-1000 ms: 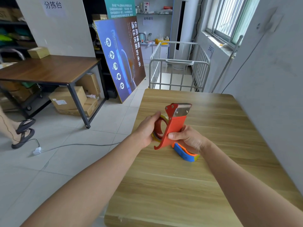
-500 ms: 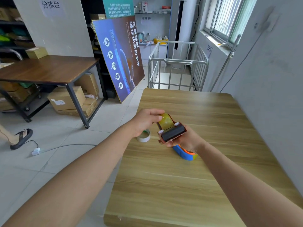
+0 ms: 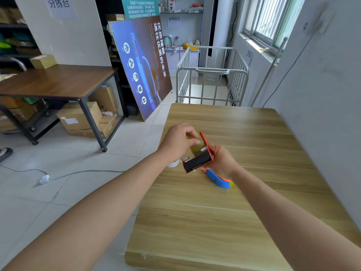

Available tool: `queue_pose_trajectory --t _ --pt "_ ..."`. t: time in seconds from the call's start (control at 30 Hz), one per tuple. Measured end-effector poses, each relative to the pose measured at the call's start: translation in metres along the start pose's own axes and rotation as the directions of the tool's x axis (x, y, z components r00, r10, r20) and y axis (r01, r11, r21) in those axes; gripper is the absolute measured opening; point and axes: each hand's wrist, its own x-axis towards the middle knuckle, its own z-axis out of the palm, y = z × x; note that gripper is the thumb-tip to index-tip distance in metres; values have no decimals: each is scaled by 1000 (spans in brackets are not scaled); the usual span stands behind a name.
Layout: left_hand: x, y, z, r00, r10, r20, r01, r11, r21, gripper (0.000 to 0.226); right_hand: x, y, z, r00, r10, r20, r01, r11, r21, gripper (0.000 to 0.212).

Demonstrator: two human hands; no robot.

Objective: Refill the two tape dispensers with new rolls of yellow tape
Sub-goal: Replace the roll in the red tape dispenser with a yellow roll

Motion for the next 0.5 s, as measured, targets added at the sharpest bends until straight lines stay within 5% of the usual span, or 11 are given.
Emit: queue_pose_trajectory --t 0.33,0.5 --pt "1 2 2 991 -11 133 -7 991 136 7 -7 -1 -1 999 -8 53 3 996 86 61" --pt "-1 1 0 971 -87 223 119 984 -136 15 -11 -4 -4 993 -29 111 18 995 98 58"
